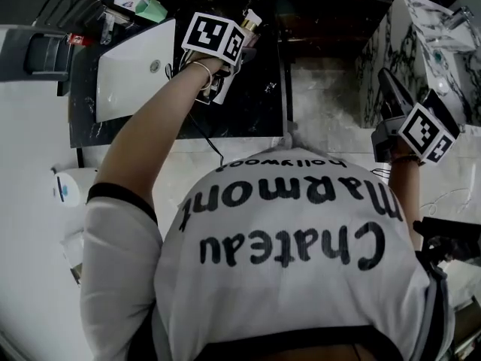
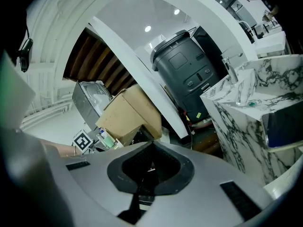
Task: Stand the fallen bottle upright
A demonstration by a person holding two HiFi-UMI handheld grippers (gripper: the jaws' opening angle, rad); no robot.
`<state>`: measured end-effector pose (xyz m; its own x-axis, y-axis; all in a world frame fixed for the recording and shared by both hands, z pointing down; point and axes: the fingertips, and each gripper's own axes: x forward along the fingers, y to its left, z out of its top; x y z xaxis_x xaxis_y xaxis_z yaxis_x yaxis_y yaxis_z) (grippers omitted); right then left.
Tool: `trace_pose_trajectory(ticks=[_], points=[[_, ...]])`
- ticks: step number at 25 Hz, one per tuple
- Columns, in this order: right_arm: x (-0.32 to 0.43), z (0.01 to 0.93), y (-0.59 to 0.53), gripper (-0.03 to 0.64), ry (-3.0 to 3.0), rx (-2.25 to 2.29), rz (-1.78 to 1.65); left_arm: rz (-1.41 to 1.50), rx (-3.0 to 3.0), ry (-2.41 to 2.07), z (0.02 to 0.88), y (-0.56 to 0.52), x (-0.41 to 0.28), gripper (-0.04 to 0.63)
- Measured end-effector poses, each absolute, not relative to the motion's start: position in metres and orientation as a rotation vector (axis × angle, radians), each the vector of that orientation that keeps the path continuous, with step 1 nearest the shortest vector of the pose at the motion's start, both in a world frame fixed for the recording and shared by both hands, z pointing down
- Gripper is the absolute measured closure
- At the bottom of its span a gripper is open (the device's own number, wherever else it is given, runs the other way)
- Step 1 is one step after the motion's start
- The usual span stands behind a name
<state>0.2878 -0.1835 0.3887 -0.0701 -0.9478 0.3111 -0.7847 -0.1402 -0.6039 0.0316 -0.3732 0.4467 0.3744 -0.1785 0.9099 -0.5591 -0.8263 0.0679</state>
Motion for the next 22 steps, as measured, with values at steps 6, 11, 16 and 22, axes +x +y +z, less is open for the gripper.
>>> trace_pose_trajectory(ticks=[6,11,16,22], points=[[0.302,0.401,-0.157,0.607,1.89,-1.948,-1.049,1.402,2.327,-0.638,0.448,-0.372,0.035,0.264],[0.302,0.414,-0.145,0.607,1.941,-1.93,-1.107,1.411,2.403,-0.671,0.443,-0.374,0.035,0.268],[0.297,0.431,-0.14,0.607,1.993,-1.91,-1.152,1.44,2.457,-0.72,0.44,-0.371,0.037,0.273],[0.288,0.453,-0.136,0.606,2.016,-1.868,-1.228,1.463,2.532,-0.782,0.435,-0.37,0.039,0.275]])
